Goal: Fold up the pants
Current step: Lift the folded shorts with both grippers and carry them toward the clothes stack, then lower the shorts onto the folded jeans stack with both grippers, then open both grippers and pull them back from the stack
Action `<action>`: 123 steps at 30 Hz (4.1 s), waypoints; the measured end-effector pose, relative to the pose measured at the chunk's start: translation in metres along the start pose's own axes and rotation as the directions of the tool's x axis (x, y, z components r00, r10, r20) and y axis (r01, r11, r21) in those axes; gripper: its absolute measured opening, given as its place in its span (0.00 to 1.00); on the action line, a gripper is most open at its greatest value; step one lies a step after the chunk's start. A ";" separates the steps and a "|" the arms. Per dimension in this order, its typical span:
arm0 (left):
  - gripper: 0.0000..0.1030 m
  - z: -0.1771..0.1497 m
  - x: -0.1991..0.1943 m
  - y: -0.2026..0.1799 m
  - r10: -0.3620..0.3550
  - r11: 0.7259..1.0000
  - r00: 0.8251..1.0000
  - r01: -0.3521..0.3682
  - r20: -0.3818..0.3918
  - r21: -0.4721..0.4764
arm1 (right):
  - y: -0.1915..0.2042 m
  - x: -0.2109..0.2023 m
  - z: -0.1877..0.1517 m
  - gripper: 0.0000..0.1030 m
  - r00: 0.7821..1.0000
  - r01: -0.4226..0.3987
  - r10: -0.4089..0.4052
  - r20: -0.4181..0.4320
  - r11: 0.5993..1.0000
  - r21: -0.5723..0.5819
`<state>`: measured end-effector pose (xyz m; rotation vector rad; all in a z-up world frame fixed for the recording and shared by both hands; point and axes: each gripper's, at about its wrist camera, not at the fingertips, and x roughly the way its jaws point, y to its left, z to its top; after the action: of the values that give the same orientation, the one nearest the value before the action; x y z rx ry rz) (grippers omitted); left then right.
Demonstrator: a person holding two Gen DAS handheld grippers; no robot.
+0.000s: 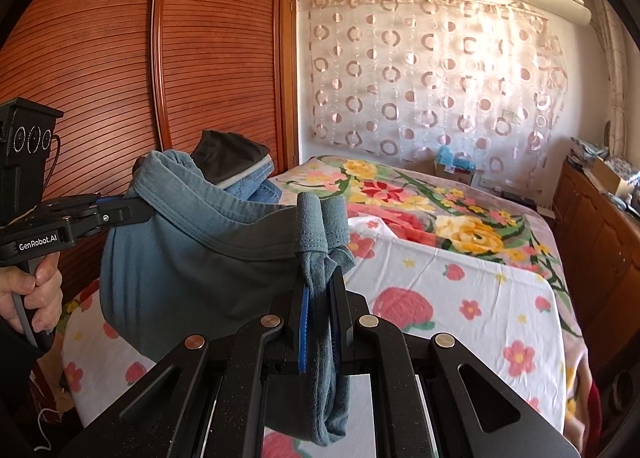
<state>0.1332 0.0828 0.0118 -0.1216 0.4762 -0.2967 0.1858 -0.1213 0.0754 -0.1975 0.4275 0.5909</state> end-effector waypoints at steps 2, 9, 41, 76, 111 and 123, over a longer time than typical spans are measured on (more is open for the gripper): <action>0.14 0.003 0.001 0.005 0.004 1.000 1.000 -0.004 0.004 -0.016 | 0.000 0.008 0.006 0.08 1.000 -0.003 0.003 -0.004 1.000 -0.008; 0.14 0.018 0.000 0.022 0.030 0.999 0.999 -0.029 0.035 -0.024 | -0.004 0.024 0.024 0.08 1.000 -0.008 0.008 0.003 0.999 -0.049; 0.14 0.054 -0.011 0.117 0.253 0.965 0.958 -0.240 0.136 -0.107 | 0.000 0.157 0.101 0.08 0.986 -0.088 0.122 0.110 0.958 -0.272; 0.57 -0.008 -0.017 0.149 0.438 0.861 0.898 -0.406 0.041 -0.306 | -0.022 0.233 0.096 0.30 0.963 -0.267 0.250 -0.102 0.935 -0.234; 0.78 -0.009 -0.055 0.076 0.452 0.890 0.891 -0.447 0.048 -0.089 | -0.023 0.086 0.037 0.37 0.972 -0.235 0.237 0.006 0.966 -0.107; 0.78 -0.011 -0.054 0.038 0.362 0.932 0.930 -0.360 0.057 -0.044 | -0.033 0.017 -0.001 0.44 0.990 -0.132 0.133 0.052 0.991 -0.017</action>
<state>0.0920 0.1351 0.0183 -0.0725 0.4302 0.0773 0.2169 -0.1406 0.0688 -0.1671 0.3875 0.7280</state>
